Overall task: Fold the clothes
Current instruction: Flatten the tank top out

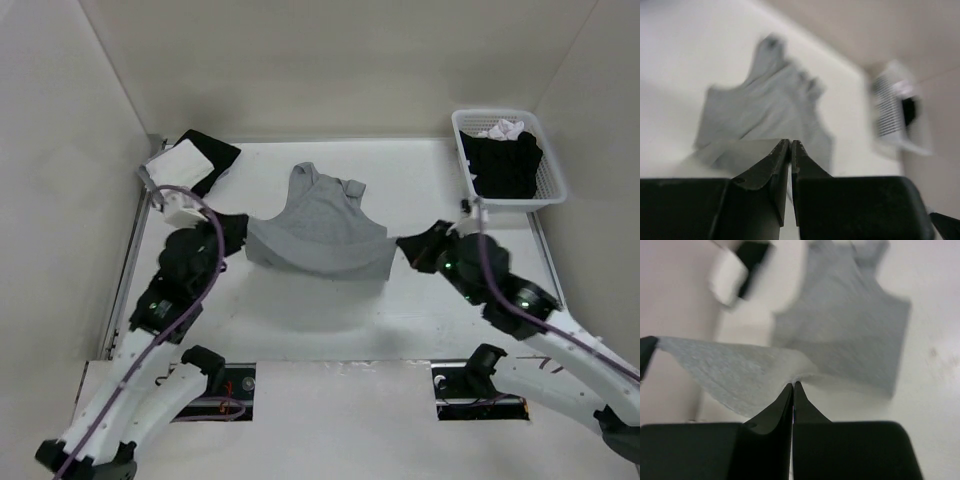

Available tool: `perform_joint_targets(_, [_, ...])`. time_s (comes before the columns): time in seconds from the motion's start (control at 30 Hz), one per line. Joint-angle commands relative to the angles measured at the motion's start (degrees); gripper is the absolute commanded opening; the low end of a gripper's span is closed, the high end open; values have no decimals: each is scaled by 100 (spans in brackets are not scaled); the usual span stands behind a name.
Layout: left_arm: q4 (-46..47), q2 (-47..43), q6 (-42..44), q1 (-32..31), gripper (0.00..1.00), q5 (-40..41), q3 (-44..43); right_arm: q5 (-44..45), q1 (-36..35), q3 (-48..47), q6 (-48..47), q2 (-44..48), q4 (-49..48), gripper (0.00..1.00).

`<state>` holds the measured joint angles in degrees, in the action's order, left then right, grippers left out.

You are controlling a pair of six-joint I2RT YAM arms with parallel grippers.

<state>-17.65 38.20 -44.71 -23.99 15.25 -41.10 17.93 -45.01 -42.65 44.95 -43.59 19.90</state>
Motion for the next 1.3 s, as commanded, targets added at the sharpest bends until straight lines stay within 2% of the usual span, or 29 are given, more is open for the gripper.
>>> perform_joint_targets(0.0, [-230,-514,286,-346,0,619,-1467,1096,-528,-1846,-836,474,909,0])
perform_joint_targets(0.17, [-90,-261,831,-655,0,1085,-3488,2090,-1644,-4633,-2154,-69,1121,0])
perform_joint_targets(0.27, [7,143,1042,-664,0,1060,-4543,2600,-2557,-6329,-2954,-718,1139,0])
perform_joint_targets(0.37, [-45,574,1087,-682,0,911,-5432,3311,-3507,-7622,-3832,-1395,1034,0])
perform_joint_targets(0.47, [-72,969,1140,-612,0,849,-6005,3743,-4106,-8161,-4659,-1766,518,0])
perform_joint_targets(0.57, [-81,1382,1306,-699,1,875,-6077,3884,-4099,-7857,-5328,-1863,-257,0])
perform_joint_targets(0.67, [-37,1690,1360,-638,1,919,-5560,3753,-3530,-7198,-5234,-1802,-382,0])
perform_joint_targets(0.77, [68,1962,1193,-270,1,858,-4936,3096,-2555,-6643,-4594,-1810,-67,0])
perform_joint_targets(0.87, [253,2454,833,407,1,586,-4512,1378,-766,-6475,-3401,-2195,539,0])
perform_joint_targets(0.97, [402,3340,648,926,0,252,-4756,-759,1099,-6754,-2502,-3151,647,0])
perform_joint_targets(1.03, [403,4061,682,1058,0,163,-5300,-1422,1910,-7429,-2237,-4091,690,0])
perform_joint_targets(1.1, [263,4800,727,1190,0,58,-6082,-1757,2342,-8587,-2114,-5101,996,0])
perform_joint_targets(1.2, [-97,5670,692,1348,0,-328,-7355,-1977,2607,-10809,-1973,-6438,1778,0])
perform_joint_targets(1.27, [-300,5996,683,1410,0,-469,-8051,-2118,2765,-11762,-1824,-6872,2017,0])
